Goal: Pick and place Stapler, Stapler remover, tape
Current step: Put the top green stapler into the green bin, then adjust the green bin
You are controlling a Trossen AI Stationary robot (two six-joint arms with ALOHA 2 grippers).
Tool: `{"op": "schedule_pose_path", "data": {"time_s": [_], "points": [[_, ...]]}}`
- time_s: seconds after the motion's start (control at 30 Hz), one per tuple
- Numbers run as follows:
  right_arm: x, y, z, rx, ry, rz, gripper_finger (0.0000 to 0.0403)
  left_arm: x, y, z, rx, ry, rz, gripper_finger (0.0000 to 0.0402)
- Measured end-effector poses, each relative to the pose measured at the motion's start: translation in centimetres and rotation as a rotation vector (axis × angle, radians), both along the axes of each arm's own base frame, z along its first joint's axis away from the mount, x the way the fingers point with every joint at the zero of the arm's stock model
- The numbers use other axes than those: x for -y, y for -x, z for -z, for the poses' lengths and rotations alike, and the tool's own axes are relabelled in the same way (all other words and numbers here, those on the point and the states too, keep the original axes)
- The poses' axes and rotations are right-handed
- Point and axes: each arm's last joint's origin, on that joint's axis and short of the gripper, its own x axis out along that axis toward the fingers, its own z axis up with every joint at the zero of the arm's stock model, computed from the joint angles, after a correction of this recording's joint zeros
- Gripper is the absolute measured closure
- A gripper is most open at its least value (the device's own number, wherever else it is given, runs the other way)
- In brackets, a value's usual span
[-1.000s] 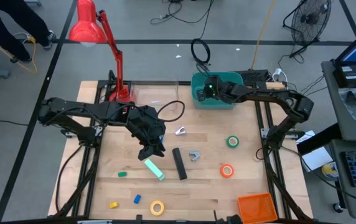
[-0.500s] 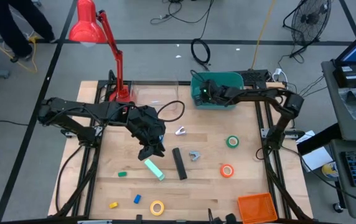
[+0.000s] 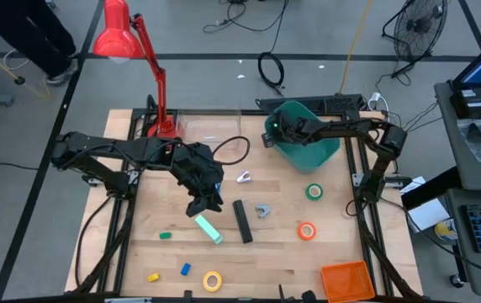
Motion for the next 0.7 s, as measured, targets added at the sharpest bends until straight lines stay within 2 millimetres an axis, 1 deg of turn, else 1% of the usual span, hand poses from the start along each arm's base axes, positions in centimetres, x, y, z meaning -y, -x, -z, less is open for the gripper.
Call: {"op": "schedule_pose_path", "data": {"time_s": [0.23,0.3,0.4,0.47,0.6,0.7], "points": [[-0.3,0.1,-0.5,-0.006,0.004,-0.016,0.0291,0.0,0.0,0.0,0.003,-0.004,0.003,0.0261],[-0.4,0.3,-1.0,-0.004,0.005,-0.022,0.0280,0.0,0.0,0.0,0.003,-0.004,0.004,0.0261],[-0.5,0.3,-2.4,0.042,0.044,-0.036,0.0267,0.0,0.0,0.0,0.005,-0.006,0.005,0.0261],[-0.7,0.7,-3.4,0.054,0.058,-0.043,0.0263,0.0,0.0,0.0,0.007,-0.009,0.007,0.0261],[-1.1,1.4,-6.1,0.109,0.114,-0.070,0.0265,0.0,0.0,0.0,0.012,-0.016,0.014,0.0261],[-1.8,2.3,-7.7,0.121,0.122,-0.077,0.0271,0.0,0.0,0.0,0.016,-0.022,0.018,0.0261]]}}
